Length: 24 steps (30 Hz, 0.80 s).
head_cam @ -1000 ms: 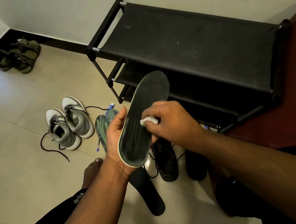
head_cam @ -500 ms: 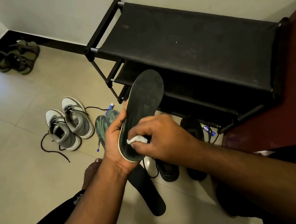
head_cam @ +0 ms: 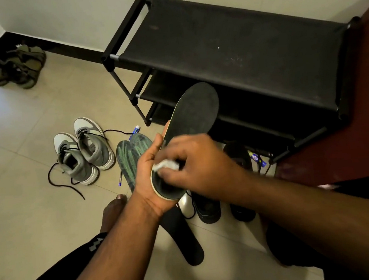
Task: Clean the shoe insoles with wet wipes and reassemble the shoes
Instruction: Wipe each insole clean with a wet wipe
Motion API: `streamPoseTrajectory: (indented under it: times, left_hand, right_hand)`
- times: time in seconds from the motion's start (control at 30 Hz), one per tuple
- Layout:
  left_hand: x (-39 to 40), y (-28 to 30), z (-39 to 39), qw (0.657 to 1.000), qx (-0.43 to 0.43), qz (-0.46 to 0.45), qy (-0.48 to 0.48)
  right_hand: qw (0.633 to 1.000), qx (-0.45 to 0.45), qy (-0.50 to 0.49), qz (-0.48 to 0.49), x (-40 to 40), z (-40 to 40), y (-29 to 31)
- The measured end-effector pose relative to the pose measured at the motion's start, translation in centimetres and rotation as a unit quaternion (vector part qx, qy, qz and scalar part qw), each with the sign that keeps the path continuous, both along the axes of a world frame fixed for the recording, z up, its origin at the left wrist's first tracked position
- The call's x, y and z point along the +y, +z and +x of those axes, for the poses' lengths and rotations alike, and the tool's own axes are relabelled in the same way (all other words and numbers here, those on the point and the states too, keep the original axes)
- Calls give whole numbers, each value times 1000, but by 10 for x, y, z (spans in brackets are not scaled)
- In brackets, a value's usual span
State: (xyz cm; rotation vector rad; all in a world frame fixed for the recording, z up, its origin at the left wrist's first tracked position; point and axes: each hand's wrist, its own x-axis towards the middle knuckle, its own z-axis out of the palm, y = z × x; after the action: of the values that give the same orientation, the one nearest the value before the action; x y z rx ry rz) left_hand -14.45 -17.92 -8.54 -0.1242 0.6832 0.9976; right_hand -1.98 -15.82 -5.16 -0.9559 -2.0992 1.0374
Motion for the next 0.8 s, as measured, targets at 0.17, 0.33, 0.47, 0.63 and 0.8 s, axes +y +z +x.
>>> streamPoseTrajectory:
  times: [0.17,0.33,0.47,0.63,0.8]
  left_hand:
    - [-1,2,6,999,44,-6,-30]
    - [1,4,18,992,118,-29,14]
    - [2,8,15,998,53,-19,7]
    - [-4,1,5,997,38,67,3]
    - [-2,12,11,995,94,2,17]
  right_hand:
    - [999,-12,25,25,0,1,-2]
    - [990,-74,-123,8,39,17,-9]
    - [996,-47,-77,2,23,10,-6]
    - [997,-7,65,44,-13,-4,-1]
    - [997,-62,-13,33,20,10,-8]
